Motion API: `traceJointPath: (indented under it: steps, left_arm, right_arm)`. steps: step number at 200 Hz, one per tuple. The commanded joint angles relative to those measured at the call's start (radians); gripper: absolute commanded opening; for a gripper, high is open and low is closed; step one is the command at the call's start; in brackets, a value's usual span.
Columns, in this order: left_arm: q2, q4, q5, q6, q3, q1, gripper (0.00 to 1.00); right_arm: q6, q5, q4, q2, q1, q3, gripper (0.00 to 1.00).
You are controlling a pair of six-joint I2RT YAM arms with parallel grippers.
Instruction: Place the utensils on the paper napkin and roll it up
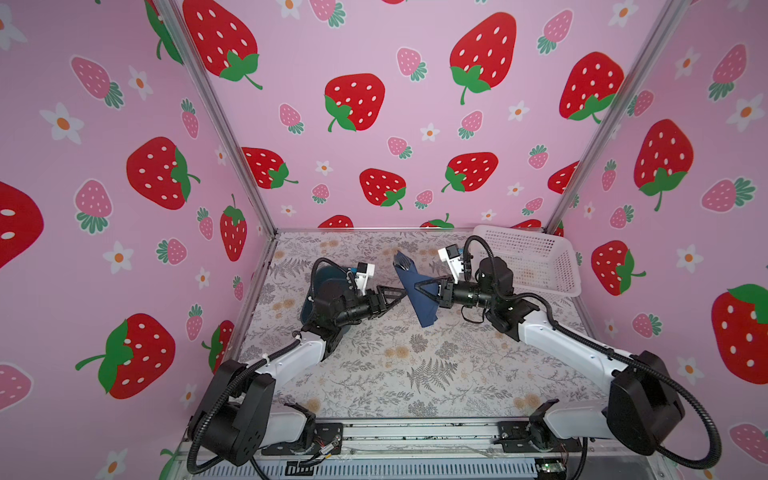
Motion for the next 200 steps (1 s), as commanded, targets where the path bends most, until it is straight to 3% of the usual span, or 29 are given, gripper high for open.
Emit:
traceJointPath:
  steps: [1,85,166,200]
  left_arm:
    - [0.017,0.191,0.029,-0.115,0.046,0.007,0.77]
    - [0.111,0.459,0.056,-0.303,0.111,-0.004,0.77]
    - [0.123,0.445,0.078,-0.276,0.187,-0.07,0.74]
    - [0.11,0.452,0.071,-0.281,0.184,-0.071,0.66]
  right_arm:
    - [0.037,-0.046,0.074,-0.022,-0.006,0.044,0.04]
    - [0.141,-0.092,0.177,-0.016,-0.009,0.068,0.04]
    - [0.22,-0.111,0.259,-0.03,-0.01,0.069,0.04]
    - [0.223,-0.108,0.259,-0.039,-0.013,0.066,0.04]
